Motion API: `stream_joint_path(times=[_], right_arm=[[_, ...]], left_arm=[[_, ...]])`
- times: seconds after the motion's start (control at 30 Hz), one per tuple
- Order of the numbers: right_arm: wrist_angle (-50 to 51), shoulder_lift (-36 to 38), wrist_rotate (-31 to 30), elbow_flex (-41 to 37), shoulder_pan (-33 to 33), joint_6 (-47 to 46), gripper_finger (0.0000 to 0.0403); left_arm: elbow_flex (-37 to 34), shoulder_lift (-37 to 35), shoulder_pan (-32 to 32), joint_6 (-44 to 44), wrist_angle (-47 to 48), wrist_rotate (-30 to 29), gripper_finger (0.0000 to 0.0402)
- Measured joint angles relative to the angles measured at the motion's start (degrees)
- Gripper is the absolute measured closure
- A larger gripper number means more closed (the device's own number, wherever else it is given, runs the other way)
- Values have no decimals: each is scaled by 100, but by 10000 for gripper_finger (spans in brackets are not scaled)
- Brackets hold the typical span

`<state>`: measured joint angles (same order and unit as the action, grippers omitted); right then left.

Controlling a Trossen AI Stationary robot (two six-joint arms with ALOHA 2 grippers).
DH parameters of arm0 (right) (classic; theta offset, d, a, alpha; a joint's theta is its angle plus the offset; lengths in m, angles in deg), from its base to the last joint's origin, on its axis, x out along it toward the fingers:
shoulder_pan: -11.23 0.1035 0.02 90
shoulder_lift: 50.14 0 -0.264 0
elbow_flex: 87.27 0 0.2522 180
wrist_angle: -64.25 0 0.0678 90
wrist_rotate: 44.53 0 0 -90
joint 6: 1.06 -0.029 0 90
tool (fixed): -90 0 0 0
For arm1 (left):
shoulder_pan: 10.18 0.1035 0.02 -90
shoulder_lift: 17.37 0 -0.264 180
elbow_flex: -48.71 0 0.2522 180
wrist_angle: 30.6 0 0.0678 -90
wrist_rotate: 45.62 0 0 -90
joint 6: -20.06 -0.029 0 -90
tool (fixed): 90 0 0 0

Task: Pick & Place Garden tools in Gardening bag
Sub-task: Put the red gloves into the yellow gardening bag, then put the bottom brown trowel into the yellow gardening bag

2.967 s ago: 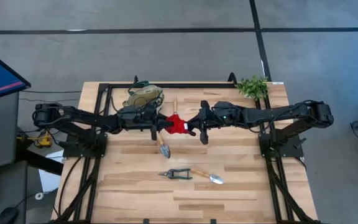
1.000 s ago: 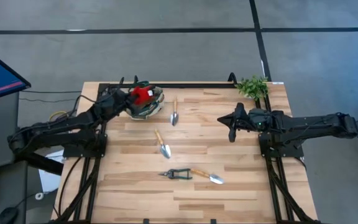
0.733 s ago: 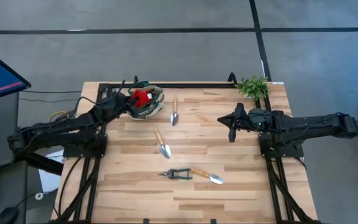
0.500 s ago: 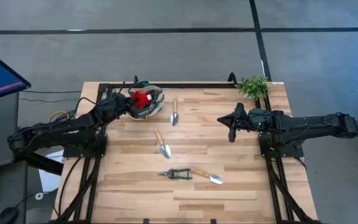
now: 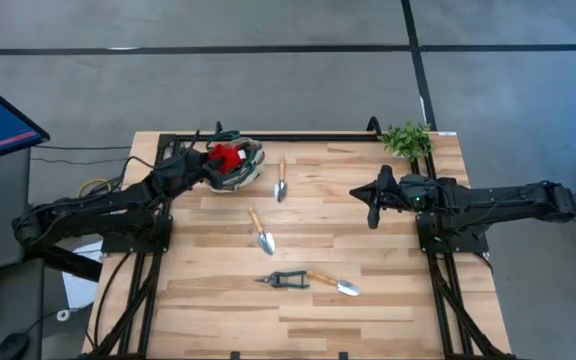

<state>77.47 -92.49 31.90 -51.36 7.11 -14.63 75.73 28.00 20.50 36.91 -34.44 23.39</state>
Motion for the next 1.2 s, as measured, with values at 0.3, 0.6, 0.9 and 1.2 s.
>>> stream_joint_path(times=[0.3, 0.6, 0.9, 1.2], right_arm=[[5, 0, 0, 0, 0, -1, 402], [7, 0, 2, 2, 0, 1, 402], [7, 0, 15, 2, 0, 1, 402], [7, 0, 17, 2, 0, 1, 402]], left_arm=[[4, -3, -1, -498, -708, 2, 192], [8, 0, -172, -612, -435, 333, 173], [11, -3, -173, -655, 512, 441, 129], [87, -306, -173, -656, 566, 441, 153]])
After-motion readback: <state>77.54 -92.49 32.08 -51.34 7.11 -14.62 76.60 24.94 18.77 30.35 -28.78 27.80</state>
